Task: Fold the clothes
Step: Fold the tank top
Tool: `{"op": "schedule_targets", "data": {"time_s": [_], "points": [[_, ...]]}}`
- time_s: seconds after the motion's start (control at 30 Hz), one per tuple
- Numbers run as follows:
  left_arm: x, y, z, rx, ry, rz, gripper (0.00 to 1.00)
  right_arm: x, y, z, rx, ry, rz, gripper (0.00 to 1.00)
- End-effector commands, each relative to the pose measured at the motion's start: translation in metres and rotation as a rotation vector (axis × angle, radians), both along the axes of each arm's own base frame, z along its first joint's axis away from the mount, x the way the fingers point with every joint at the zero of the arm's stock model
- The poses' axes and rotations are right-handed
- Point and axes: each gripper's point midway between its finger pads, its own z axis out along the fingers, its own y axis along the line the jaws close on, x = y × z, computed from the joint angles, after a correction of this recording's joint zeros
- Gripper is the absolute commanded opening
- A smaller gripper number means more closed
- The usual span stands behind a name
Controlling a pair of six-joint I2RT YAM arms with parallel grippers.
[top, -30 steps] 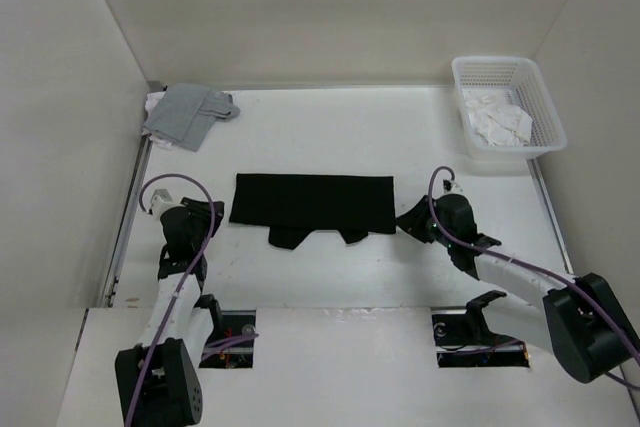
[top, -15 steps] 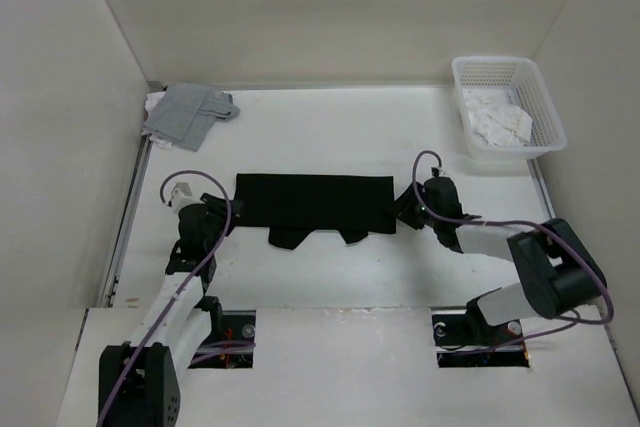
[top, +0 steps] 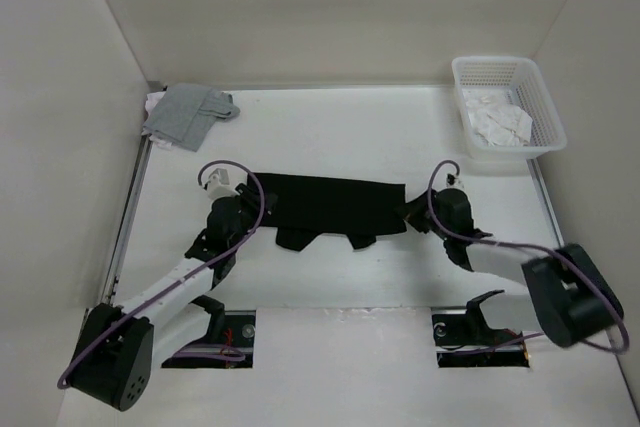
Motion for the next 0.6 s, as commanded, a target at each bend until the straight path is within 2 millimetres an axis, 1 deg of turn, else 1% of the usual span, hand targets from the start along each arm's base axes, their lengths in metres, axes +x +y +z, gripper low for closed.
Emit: {"op": "schedule_targets", "data": {"time_s": [0.0,0.07,0.13,0.17,0.23,0.3,0.4,0.43,0.5,0.57], "points": [[0.012,-0.017,0.028,-0.019,-0.097,-0.022,0.27,-0.003,-0.022,0.032,-0.079,-0.101,-0.064,0.04],[0.01,-0.026,0.028,-0.028,-0.101,-0.047,0.27,-0.013,-0.032,0.053,-0.146,-0.138,-0.075,0.04],[0.007,-0.034,0.03,-0.04,-0.109,-0.069,0.27,-0.021,-0.036,0.079,-0.203,-0.186,-0.076,0.04],[0.006,-0.037,0.031,-0.047,-0.112,-0.077,0.27,-0.024,-0.035,0.091,-0.229,-0.203,-0.062,0.04],[0.003,-0.041,0.032,-0.054,-0.114,-0.088,0.27,-0.029,-0.024,0.111,-0.263,-0.223,-0.017,0.05],[0.0,-0.041,0.033,-0.06,-0.12,-0.093,0.27,-0.029,-0.003,0.129,-0.296,-0.242,0.048,0.05],[-0.005,-0.037,0.032,-0.072,-0.127,-0.09,0.27,-0.023,0.034,0.145,-0.378,-0.257,0.136,0.05],[-0.006,-0.035,0.032,-0.079,-0.13,-0.087,0.27,-0.02,0.045,0.146,-0.405,-0.251,0.16,0.06],[-0.008,-0.03,0.032,-0.085,-0.134,-0.081,0.28,-0.011,0.074,0.144,-0.471,-0.226,0.221,0.06],[-0.009,-0.027,0.032,-0.095,-0.137,-0.08,0.28,-0.004,0.108,0.138,-0.517,-0.201,0.289,0.06]]}}
